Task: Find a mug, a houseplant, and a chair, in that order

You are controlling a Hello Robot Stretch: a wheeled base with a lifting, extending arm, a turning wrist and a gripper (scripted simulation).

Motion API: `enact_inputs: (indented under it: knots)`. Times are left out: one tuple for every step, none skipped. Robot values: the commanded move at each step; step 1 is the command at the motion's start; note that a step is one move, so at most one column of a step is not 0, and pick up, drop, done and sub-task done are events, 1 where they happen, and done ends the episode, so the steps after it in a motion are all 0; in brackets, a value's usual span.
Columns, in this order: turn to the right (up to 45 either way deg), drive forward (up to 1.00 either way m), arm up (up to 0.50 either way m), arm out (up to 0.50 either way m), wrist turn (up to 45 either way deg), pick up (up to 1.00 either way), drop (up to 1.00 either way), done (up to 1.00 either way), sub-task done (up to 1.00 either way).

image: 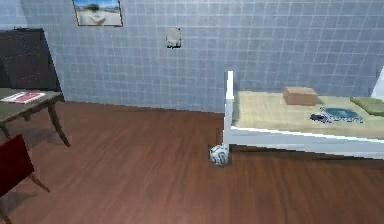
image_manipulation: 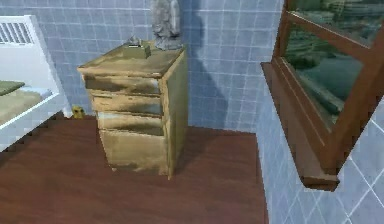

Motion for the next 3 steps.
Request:
enact_inputs:
  knots:
    - [0.0,0.05,0.00,0.00,0.0,0.00,0.00,0.00,0.00]
    - [-45.0,0.00,0.00,0.00,0.0,0.00,0.00,0.00,0.00]
    - [-36.0,0.00,0.00,0.00,0.0,0.00,0.00,0.00,0.00]
